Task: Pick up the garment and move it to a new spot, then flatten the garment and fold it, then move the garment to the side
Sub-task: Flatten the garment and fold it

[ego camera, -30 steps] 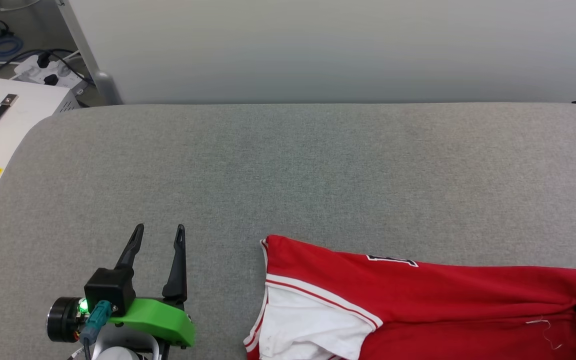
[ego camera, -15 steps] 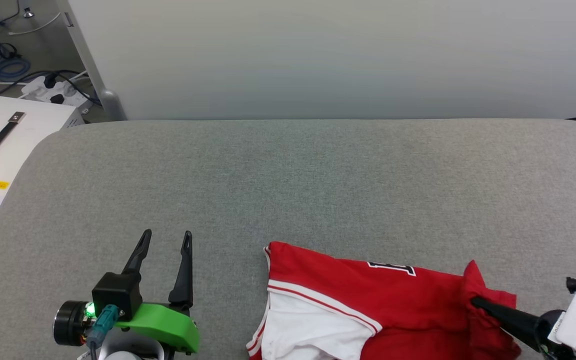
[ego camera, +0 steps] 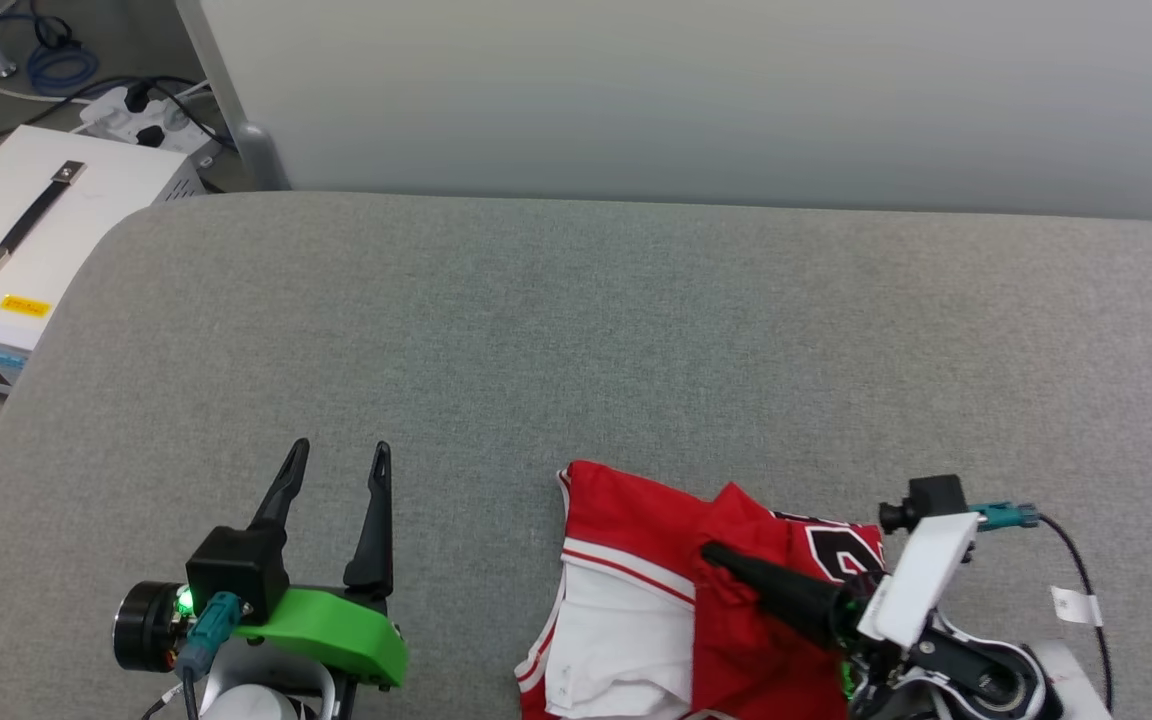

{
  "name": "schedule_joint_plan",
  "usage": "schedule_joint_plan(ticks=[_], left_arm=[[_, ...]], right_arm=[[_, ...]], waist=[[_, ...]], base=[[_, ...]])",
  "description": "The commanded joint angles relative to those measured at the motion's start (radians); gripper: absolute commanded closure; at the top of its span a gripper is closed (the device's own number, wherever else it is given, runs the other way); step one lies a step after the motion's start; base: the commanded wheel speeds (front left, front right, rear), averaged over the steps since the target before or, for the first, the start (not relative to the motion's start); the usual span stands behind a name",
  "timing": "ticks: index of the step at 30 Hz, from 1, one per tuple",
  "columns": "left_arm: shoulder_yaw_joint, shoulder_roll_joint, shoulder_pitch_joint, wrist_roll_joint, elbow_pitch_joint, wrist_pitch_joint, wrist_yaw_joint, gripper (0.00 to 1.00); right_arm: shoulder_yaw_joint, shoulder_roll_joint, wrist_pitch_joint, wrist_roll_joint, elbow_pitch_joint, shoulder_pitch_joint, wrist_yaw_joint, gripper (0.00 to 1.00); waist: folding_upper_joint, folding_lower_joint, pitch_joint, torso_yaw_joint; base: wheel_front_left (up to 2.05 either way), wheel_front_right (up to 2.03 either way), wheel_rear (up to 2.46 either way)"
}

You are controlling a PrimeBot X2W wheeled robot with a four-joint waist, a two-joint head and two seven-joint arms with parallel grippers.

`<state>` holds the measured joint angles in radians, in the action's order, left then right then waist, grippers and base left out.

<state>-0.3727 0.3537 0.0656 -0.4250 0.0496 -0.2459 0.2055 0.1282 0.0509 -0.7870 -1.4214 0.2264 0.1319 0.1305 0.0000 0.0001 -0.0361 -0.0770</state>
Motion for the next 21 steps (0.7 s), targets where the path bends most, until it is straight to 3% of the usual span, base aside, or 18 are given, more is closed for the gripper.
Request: schedule_joint_plan(ticks=[1, 6, 11, 12, 14, 18, 21], left_arm=[[0.002, -0.007, 0.020, -0.004, -0.003, -0.004, -0.001, 0.00], [0.000, -0.022, 0.048, 0.003, 0.005, -0.009, -0.006, 0.00], [0.000, -0.031, 0.074, 0.012, 0.019, -0.012, -0.019, 0.00], [0.000, -0.033, 0.079, 0.013, 0.022, -0.013, -0.021, 0.00], [-0.001, -0.038, 0.083, 0.013, 0.029, -0.013, -0.026, 0.00], [0.001, -0.045, 0.083, 0.017, 0.040, -0.014, -0.030, 0.00], [0.011, -0.050, 0.081, 0.022, 0.051, -0.015, -0.035, 0.00]], right_arm=[[0.043, -0.001, 0.031, -0.038, 0.014, 0.025, 0.000, 1.00], [0.208, -0.001, 0.116, -0.102, 0.047, 0.068, 0.000, 1.00], [0.281, -0.001, 0.217, -0.076, 0.098, 0.102, 0.000, 1.00], [0.291, -0.001, 0.235, -0.070, 0.113, 0.110, 0.000, 0.72], [0.306, -0.001, 0.254, -0.075, 0.132, 0.118, 0.000, 0.00], [0.330, -0.001, 0.280, -0.057, 0.148, 0.136, 0.000, 0.00], [0.371, 0.046, 0.341, 0.049, 0.061, 0.173, 0.000, 0.00]], waist=[[0.0000, -0.0001, -0.028, -0.014], [0.0000, -0.0001, -0.070, -0.013], [0.0000, -0.0001, -0.095, -0.011], [0.0000, -0.0001, -0.098, -0.011], [0.0000, -0.0001, -0.101, -0.009], [0.0000, -0.0001, -0.100, -0.004], [0.0000, -0.0001, -0.081, -0.002]], base=[[0.00, 0.00, 0.00], [0.00, 0.00, 0.00], [0.00, 0.00, 0.00], [0.00, 0.00, 0.00], [0.00, 0.00, 0.00], [0.00, 0.00, 0.00], [0.00, 0.00, 0.00]])
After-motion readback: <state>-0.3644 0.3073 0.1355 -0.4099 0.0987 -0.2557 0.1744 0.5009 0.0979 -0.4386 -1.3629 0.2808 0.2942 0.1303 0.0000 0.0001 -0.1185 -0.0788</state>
